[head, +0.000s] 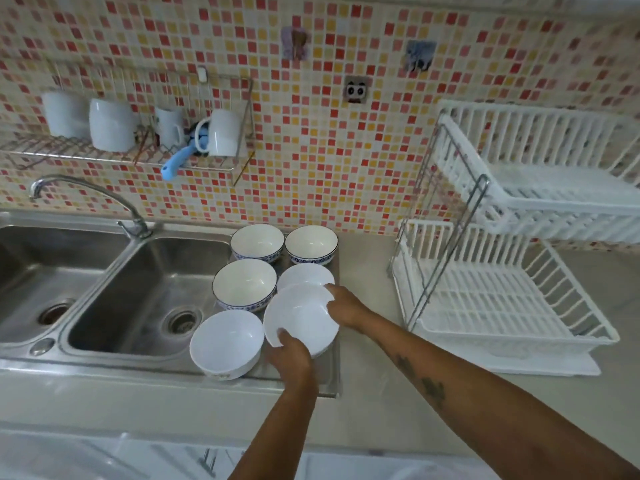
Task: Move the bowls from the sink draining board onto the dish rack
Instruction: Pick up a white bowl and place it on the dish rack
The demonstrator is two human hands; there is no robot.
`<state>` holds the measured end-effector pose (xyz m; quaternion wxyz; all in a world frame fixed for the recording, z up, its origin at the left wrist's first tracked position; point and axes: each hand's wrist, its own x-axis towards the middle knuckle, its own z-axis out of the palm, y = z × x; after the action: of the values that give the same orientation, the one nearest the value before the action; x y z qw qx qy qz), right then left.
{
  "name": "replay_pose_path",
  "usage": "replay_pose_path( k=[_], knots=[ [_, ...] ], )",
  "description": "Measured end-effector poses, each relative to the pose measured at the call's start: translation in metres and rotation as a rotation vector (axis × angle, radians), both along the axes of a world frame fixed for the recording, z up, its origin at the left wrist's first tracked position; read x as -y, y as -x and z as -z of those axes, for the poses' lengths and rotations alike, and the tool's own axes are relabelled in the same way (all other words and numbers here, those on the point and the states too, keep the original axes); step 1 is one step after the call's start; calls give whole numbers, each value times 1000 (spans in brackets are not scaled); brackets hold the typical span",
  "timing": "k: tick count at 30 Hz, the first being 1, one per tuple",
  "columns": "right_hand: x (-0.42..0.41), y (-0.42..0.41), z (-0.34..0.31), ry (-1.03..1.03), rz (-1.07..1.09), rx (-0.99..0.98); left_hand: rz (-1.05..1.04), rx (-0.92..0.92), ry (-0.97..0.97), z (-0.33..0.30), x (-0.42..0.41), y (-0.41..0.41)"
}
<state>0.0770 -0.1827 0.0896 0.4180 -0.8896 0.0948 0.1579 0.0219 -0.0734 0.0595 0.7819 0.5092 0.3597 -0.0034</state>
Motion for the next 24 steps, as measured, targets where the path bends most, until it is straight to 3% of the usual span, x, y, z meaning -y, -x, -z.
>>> replay_pose_path(
  k=[3, 5, 9, 12, 15, 20, 24],
  knots=[
    [3, 2, -93, 1, -17, 241, -102, 112, 389, -79, 7, -10],
    [12, 11, -160, -7, -8, 443, -25, 285, 580, -137, 9, -16],
    [50, 53, -268, -21, 47, 849, 519, 557, 736, -240, 30, -19],
    [96, 74, -306, 85, 120, 1060, 925, 621, 792, -286, 68, -16],
    [157, 96, -321, 69, 242, 1115, 1176, 607, 814, -309, 120, -8],
    [252, 142, -314, -10, 372, 1061, 1394, 490, 822, -322, 205, 1],
    [319, 165, -310, -187, 460, 926, 1429, 464, 623, -323, 263, 1]
  ],
)
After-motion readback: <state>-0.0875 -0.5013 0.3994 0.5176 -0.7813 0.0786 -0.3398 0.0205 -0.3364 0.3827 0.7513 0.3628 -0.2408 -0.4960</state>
